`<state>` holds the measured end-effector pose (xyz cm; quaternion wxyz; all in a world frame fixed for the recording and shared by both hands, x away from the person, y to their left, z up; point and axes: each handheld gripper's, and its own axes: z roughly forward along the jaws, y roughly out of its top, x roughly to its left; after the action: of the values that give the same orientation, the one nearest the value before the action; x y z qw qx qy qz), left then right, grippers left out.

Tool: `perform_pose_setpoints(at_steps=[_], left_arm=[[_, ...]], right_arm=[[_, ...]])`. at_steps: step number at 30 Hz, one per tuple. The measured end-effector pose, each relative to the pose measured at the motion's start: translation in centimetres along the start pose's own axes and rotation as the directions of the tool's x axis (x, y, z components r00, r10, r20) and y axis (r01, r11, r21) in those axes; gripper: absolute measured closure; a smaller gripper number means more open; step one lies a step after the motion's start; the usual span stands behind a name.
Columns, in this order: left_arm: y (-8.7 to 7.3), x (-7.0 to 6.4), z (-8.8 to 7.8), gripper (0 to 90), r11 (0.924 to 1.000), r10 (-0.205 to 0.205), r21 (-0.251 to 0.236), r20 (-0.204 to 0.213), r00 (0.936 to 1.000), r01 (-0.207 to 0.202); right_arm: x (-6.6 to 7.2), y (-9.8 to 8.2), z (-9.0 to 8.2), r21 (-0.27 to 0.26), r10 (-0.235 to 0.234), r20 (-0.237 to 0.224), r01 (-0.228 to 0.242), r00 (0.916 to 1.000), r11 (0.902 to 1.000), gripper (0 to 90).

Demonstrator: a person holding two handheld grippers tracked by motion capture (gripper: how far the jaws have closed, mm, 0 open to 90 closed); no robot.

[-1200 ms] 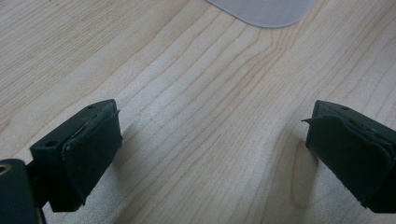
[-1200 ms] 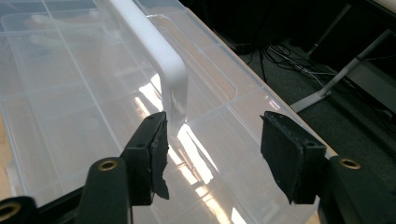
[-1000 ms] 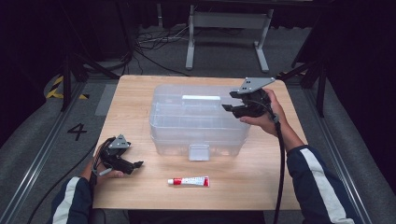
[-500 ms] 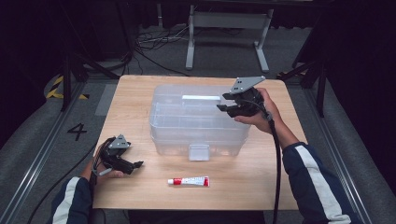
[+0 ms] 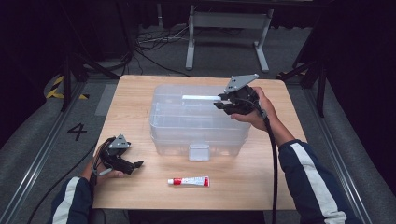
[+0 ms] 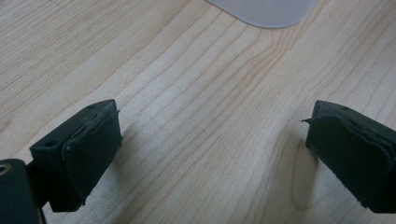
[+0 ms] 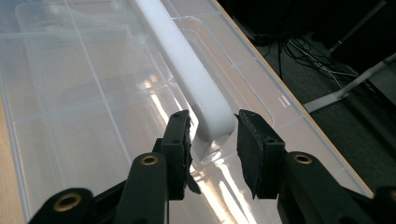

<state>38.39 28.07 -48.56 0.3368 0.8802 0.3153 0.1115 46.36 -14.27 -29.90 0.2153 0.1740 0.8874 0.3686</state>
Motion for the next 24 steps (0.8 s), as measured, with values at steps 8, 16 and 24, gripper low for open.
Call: perform_pose_setpoints(at_steps=[8, 16, 24], left_arm=[[0.01, -0.04, 0.02, 3.6, 1.0000, -0.004, -0.001, -0.001, 1.0000, 0.004], [0.02, -0.06, 0.02, 3.6, 1.0000, -0.005, -0.001, -0.002, 1.0000, 0.005], [0.03, -0.09, 0.01, 3.8, 1.0000, -0.008, 0.000, -0.008, 0.9999, 0.008]], right_arm=[[0.14, 0.33, 0.44, 0.008, -0.007, 0.008, 0.006, 0.9999, 0.9999, 70.3], [0.24, 0.48, 0.65, 0.010, -0.005, 0.013, 0.005, 0.9999, 0.9999, 73.3], [0.22, 0.55, 0.63, 0.011, 0.010, 0.016, -0.010, 0.9998, 0.9999, 73.5]])
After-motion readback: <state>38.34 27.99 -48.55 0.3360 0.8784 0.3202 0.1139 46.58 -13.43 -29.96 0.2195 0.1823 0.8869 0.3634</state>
